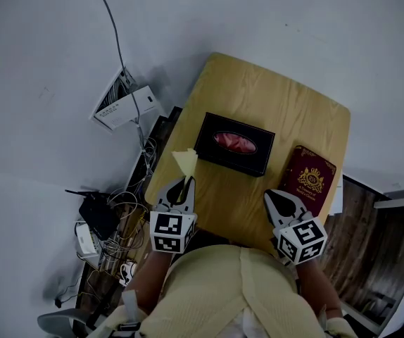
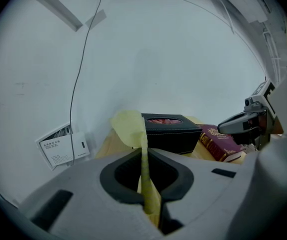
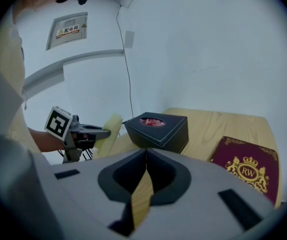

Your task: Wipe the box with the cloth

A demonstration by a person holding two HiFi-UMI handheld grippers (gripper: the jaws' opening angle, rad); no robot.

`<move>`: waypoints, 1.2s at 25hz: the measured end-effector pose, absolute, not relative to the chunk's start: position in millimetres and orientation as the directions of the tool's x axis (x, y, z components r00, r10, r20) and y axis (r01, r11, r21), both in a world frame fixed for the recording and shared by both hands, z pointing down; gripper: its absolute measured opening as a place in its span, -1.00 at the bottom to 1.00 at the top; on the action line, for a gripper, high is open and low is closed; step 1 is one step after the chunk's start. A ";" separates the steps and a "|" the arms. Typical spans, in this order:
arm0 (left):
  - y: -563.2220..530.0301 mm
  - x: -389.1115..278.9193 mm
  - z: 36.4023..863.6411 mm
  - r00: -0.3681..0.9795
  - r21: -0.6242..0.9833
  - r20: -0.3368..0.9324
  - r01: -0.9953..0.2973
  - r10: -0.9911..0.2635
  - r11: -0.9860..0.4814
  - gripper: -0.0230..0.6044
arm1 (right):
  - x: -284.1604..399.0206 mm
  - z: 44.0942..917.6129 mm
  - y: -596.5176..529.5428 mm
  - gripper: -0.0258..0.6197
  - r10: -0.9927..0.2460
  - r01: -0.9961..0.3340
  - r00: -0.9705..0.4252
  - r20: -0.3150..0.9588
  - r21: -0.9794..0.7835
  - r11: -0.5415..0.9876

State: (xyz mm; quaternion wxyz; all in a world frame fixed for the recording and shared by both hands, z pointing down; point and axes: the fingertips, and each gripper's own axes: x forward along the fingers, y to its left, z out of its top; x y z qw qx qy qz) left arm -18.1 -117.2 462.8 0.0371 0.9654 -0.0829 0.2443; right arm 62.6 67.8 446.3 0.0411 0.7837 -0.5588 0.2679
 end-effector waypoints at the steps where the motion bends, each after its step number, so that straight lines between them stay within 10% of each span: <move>1: -117.2 -17.8 462.6 0.866 0.033 0.479 -0.179 -0.141 -0.983 -0.83 | 63.3 446.9 67.7 -0.83 -0.852 -0.895 0.232 0.469 -0.240 -0.376; 30: -107.2 -4.3 463.5 0.861 0.069 0.499 -0.152 -0.098 -0.986 -0.83 | 64.4 444.4 58.2 -0.83 -0.853 -0.897 0.235 0.466 -0.235 -0.375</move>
